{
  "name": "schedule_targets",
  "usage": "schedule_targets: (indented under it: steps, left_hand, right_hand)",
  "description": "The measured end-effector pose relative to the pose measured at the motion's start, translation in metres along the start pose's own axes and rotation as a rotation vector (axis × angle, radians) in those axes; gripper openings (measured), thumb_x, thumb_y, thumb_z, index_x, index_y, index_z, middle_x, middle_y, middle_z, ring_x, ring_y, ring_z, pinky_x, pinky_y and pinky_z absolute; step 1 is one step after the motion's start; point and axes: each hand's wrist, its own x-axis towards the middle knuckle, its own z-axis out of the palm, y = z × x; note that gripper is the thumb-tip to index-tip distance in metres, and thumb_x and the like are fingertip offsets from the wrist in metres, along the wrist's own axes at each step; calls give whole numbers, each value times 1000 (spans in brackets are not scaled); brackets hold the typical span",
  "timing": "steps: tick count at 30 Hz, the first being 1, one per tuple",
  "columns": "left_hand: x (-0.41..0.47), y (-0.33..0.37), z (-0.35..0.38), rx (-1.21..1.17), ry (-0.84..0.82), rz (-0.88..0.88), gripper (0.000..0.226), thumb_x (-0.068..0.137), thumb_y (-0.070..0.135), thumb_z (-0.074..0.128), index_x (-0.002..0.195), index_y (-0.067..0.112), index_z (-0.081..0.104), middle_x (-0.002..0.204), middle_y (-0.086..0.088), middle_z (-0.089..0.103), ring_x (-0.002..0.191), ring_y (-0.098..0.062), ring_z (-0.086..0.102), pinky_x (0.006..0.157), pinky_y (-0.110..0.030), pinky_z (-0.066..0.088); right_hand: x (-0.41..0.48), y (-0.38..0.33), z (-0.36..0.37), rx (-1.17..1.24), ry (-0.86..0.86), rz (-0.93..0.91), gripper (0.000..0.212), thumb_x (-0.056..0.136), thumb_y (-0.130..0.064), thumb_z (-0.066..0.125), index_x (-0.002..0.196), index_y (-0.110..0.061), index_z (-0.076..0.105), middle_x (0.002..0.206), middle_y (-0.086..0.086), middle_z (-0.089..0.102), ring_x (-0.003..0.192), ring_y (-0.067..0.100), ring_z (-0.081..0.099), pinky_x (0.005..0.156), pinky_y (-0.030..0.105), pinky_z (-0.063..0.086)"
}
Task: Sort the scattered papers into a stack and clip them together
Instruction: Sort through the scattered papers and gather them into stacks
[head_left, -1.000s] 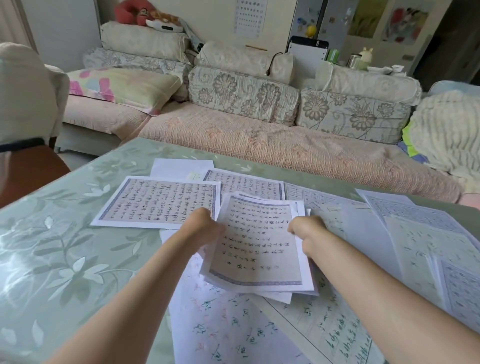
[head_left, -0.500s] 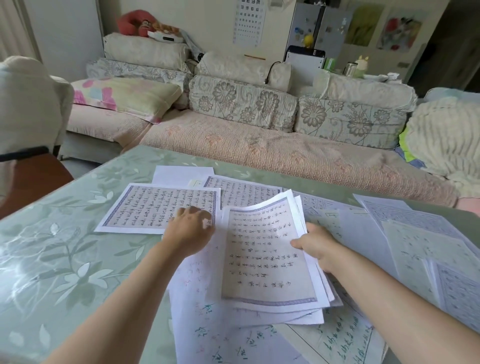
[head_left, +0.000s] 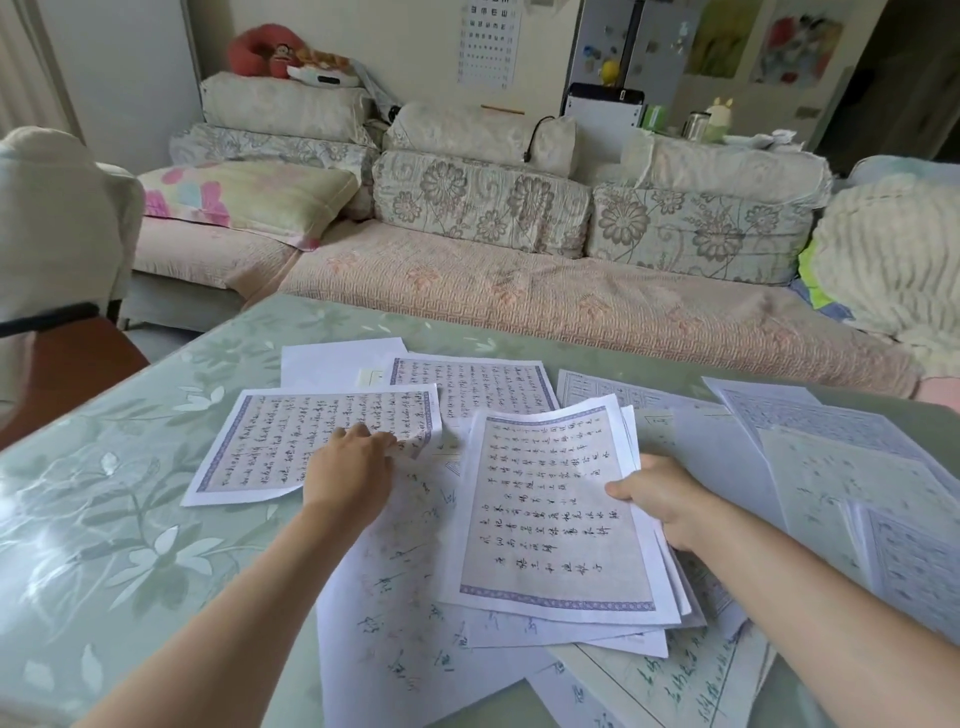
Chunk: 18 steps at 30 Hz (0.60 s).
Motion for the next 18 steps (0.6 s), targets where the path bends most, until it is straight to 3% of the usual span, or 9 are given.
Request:
schedule_targets:
  steps: [3,5,9,11,13,15,18]
  left_hand:
    - [0,-5,-3,-234,69,-108,46,86,3,44,119,28,64,105,-2,68,97,-27,58,69,-32,47]
    - [-1,-7,-12,-357,120,-158,48,79,-7,43,108,23,68,85,-3,67,78,-27,59,60,-30,44]
    - [-3,6,-38,-494,171,-97,18,89,6,52,81,9,68,67,-6,62,61,-26,54,51,-27,35]
    - [-11,20,-47,-633,94,-14,16,91,12,59,82,19,70,75,5,66,58,-9,55,47,-21,37]
    - [-22,31,-49,-798,-59,161,24,89,10,65,94,31,76,96,16,70,68,5,62,57,-10,45]
    - [-29,38,-41,-803,-206,370,37,86,6,69,97,41,75,114,18,68,100,4,64,85,-7,46]
    - [-31,43,-29,-704,-364,493,43,87,10,70,95,52,72,125,22,62,118,3,56,103,-16,41]
  right_hand:
    - [-2,0,0,-10,-19,-6,35,87,4,68,121,-4,65,117,10,70,110,27,64,102,38,47]
    - [-5,-1,0,-11,-31,-14,32,87,4,67,118,-4,65,114,8,69,107,25,63,95,32,46]
    - [-4,-2,2,12,-56,-4,30,87,2,68,116,-6,65,113,8,68,108,24,61,94,31,44]
    - [-4,-3,4,46,-87,17,32,85,1,68,117,-5,64,118,12,66,113,28,60,103,39,45]
    - [-3,-3,4,104,-130,95,40,82,-2,68,121,-4,63,123,18,66,115,35,61,106,51,45]
    - [1,0,3,211,-185,174,35,84,-8,63,119,-1,64,119,23,67,111,40,64,101,56,48]
    - [-1,0,-5,286,-210,204,37,90,-35,52,98,-4,70,111,20,70,105,32,66,99,45,47]
